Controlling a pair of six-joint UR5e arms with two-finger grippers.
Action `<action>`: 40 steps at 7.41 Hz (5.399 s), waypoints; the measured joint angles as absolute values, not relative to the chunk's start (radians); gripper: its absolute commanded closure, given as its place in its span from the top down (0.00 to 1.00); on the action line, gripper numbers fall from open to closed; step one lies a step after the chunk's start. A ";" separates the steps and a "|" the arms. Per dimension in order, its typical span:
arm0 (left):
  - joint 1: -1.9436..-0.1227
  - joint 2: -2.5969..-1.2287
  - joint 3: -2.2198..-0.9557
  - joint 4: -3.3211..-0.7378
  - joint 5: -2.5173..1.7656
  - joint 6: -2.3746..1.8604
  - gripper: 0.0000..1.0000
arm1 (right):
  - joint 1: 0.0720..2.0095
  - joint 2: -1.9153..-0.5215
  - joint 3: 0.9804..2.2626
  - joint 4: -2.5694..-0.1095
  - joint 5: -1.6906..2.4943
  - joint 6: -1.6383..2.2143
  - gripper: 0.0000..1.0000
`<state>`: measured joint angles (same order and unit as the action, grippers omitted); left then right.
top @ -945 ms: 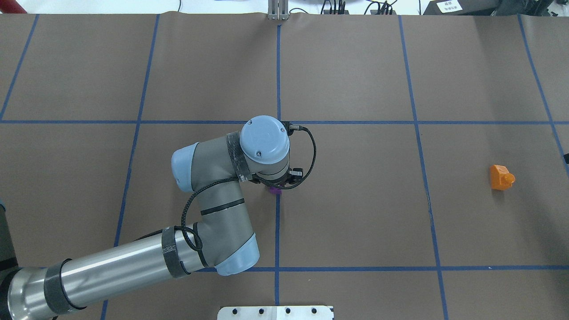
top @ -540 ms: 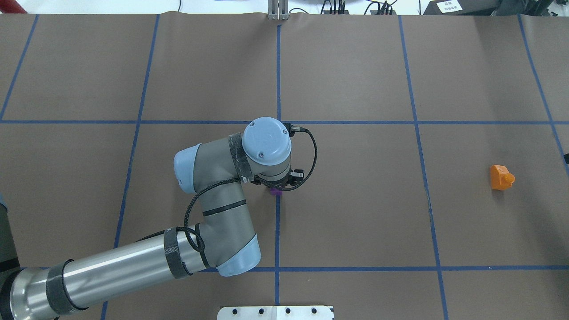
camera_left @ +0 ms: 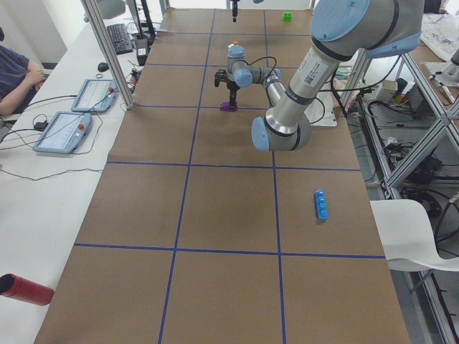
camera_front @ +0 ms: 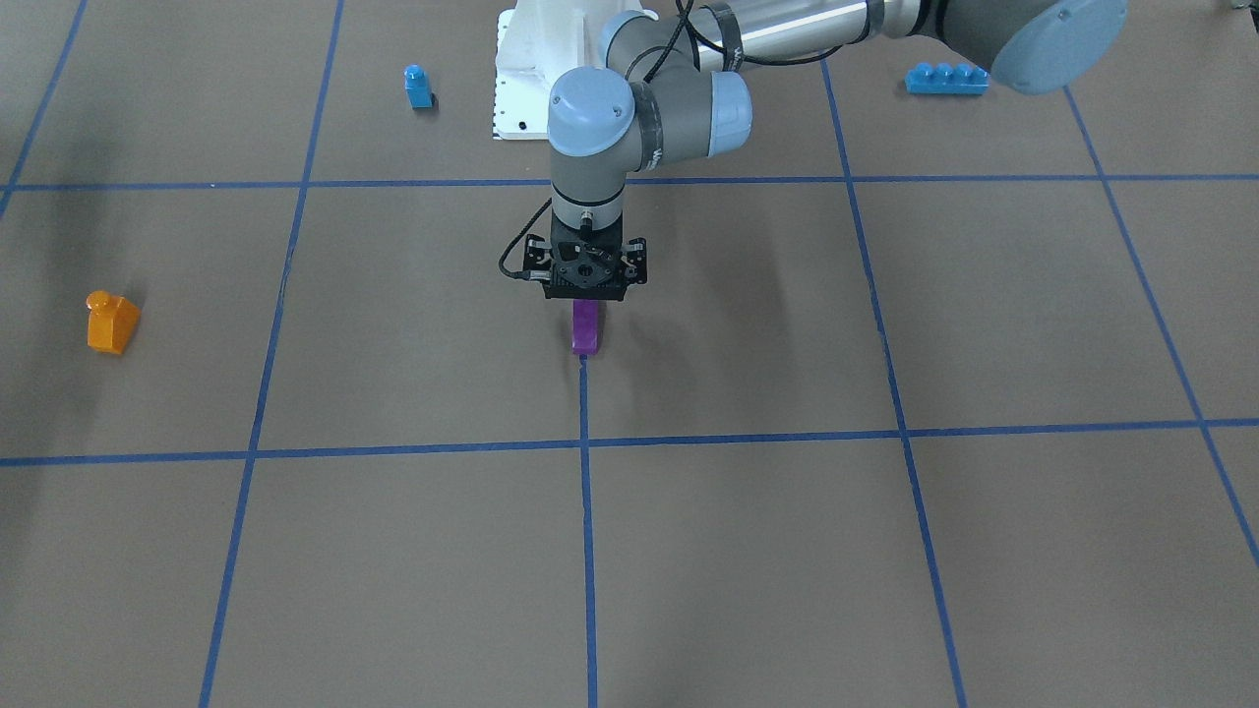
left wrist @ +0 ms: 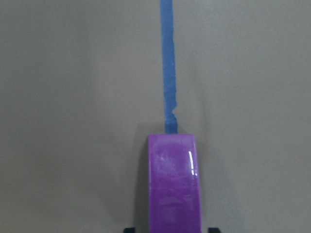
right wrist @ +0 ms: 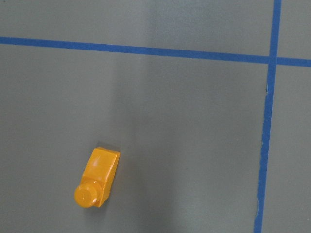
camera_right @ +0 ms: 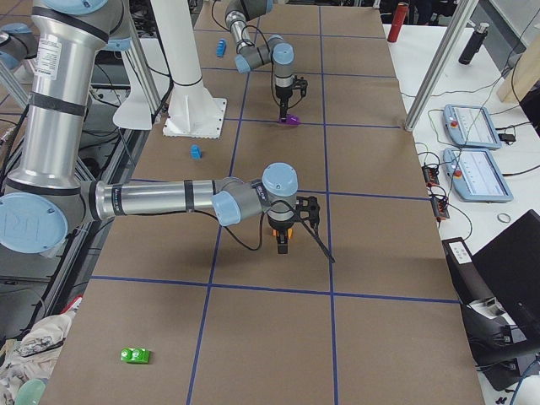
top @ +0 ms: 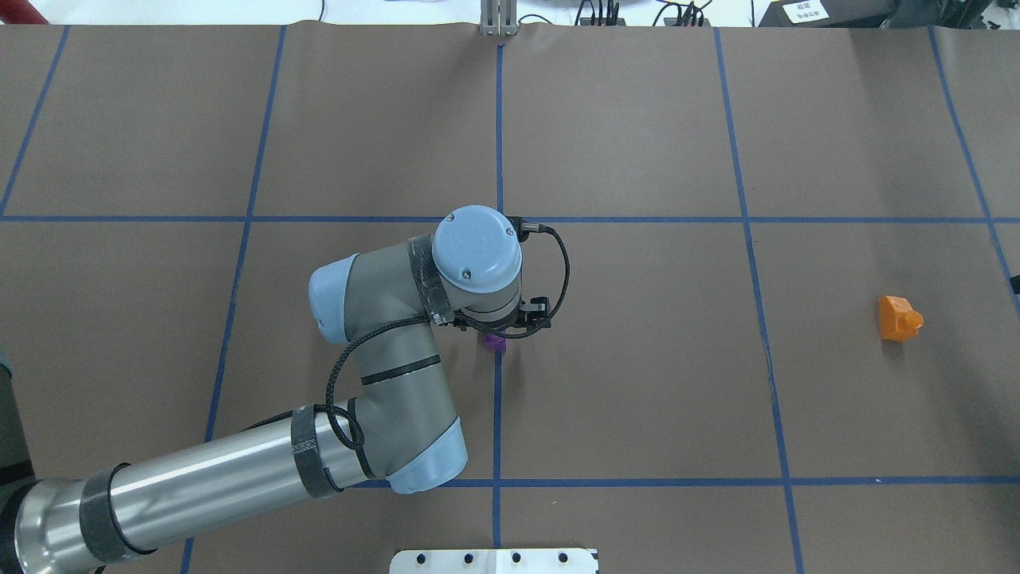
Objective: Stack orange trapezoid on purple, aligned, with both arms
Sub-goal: 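Lower the purple block onto the table and open the left gripper, then withdraw the left gripper while the right gripper descends to the orange block, then grasp the orange trapezoid block with the right gripper and lift it, then carry the orange block with the right gripper over the purple block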
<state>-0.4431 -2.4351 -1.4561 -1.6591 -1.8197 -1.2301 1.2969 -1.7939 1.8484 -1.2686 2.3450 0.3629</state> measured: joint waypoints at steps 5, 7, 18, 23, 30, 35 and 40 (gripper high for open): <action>-0.574 -1.985 -2.096 -1.444 -1.930 -0.939 0.99 | 1.193 -1.784 1.847 -1.214 2.332 0.478 1.00; -0.729 -1.803 -2.205 -1.439 -2.063 -0.690 1.00 | 1.082 -1.783 1.841 -1.099 2.240 0.728 1.00; -0.902 -1.676 -2.213 -1.445 -2.206 -0.475 1.00 | 0.926 -1.716 1.703 -0.982 2.120 0.876 0.24; -0.901 -1.677 -2.209 -1.445 -2.206 -0.477 1.00 | 0.924 -1.693 1.714 -0.985 2.125 0.875 0.00; -0.951 -1.602 -2.203 -1.436 -2.209 -0.384 1.00 | 0.844 -1.327 1.798 -1.314 2.134 0.902 0.00; -1.081 -1.517 -2.182 -1.432 -2.253 -0.168 1.00 | 0.564 -0.967 1.729 -1.492 1.944 1.293 0.00; -1.077 -1.524 -2.170 -1.433 -2.259 -0.172 1.00 | 0.462 -0.811 1.638 -1.568 1.808 1.381 0.00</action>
<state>-1.0774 -1.5236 -2.1704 -1.4327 -2.2592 -0.1722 0.4619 -0.8112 1.6375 -1.5679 1.8083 1.3809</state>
